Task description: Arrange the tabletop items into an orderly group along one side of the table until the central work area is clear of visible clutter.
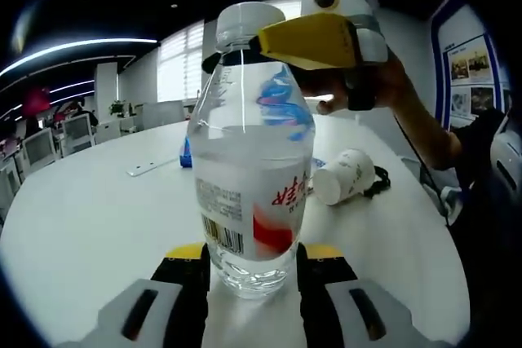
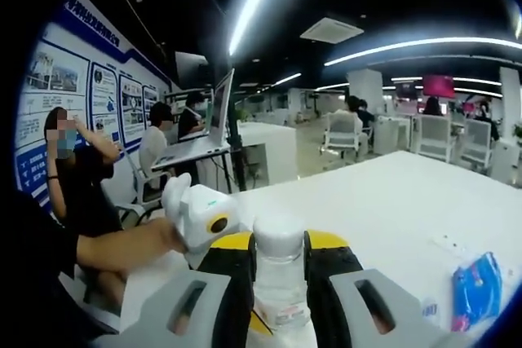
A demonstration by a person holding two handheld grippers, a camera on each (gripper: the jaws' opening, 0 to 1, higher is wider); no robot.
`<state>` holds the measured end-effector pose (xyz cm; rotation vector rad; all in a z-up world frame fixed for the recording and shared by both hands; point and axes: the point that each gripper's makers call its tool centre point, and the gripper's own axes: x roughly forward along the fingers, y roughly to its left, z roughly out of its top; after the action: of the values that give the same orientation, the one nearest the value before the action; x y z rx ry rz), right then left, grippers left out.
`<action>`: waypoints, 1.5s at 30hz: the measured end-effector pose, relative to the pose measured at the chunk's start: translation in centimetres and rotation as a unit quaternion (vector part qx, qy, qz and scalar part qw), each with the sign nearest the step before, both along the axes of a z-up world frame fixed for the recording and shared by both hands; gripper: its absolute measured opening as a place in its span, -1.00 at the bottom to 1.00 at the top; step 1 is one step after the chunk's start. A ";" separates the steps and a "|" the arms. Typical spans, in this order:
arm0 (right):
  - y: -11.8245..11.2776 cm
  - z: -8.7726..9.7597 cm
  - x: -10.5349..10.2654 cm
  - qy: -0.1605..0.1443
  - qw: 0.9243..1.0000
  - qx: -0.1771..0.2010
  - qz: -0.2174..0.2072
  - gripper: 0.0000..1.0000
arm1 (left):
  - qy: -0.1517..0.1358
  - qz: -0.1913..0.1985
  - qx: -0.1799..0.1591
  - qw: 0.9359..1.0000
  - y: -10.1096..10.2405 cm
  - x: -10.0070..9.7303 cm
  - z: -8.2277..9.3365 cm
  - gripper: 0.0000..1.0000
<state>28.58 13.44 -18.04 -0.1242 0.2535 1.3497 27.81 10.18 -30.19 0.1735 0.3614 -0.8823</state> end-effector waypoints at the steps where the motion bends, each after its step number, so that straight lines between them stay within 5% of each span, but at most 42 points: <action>1: 0.0 0.0 0.0 0.001 1.000 0.001 0.000 -0.61 | 0.000 0.000 -0.001 1.000 0.0 0.0 0.0 -0.19; 23: 3.3 0.0 0.7 0.002 1.000 -0.003 0.020 -0.62 | -0.003 0.024 0.004 1.000 2.4 -0.4 -0.2 -0.18; 45: 5.7 1.0 1.5 0.000 1.000 0.007 0.022 -0.62 | -0.012 0.050 0.012 0.999 6.6 2.5 1.2 -0.18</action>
<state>30.10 19.16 -17.04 -0.1186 0.2428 1.3953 30.31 16.81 -29.02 0.1859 0.3550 -0.7763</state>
